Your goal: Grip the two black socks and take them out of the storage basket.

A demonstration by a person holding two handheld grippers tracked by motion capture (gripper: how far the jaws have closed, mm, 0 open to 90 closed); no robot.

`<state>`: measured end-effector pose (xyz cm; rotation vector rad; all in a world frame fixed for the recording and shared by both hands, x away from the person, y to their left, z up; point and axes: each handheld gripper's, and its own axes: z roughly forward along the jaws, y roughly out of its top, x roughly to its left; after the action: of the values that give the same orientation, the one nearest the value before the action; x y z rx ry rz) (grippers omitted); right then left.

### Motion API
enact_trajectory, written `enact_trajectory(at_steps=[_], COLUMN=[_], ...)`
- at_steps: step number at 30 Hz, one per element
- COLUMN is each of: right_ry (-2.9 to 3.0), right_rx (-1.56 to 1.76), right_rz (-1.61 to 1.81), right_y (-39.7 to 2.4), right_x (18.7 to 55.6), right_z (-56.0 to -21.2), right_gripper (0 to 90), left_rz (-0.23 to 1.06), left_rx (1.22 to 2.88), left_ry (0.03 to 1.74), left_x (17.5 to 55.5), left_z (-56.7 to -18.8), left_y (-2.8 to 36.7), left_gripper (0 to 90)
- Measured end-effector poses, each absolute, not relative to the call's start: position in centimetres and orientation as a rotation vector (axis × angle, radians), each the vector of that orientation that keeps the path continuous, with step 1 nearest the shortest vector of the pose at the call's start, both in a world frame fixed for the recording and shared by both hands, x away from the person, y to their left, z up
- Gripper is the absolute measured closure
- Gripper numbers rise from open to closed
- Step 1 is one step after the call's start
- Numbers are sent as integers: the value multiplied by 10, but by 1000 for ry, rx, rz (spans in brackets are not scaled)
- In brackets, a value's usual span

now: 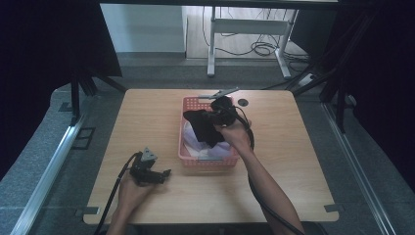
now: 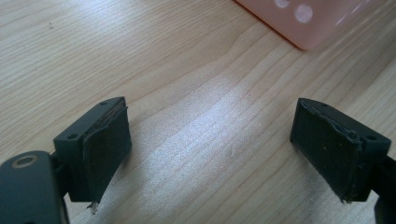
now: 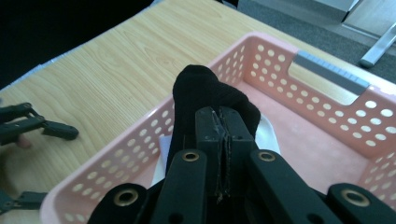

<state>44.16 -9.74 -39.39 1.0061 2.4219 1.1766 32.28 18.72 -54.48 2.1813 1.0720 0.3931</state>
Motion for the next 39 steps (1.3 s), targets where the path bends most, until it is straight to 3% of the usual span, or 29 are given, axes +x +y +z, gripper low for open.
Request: enact_trajectory(at_steps=[21,39], right_ry=[2299,2187], right_rx=[977,1013], right_rz=[1247,1216], right_y=[-125,-169], right_x=[426,420], right_z=[-341,-317], right_gripper=[882,882], left_rz=[392,391], left_rx=[2181,2179], left_ry=[1072,1072], left_x=[323,323], left_z=[-545,-545], left_y=[187,187], left_gripper=[120,120])
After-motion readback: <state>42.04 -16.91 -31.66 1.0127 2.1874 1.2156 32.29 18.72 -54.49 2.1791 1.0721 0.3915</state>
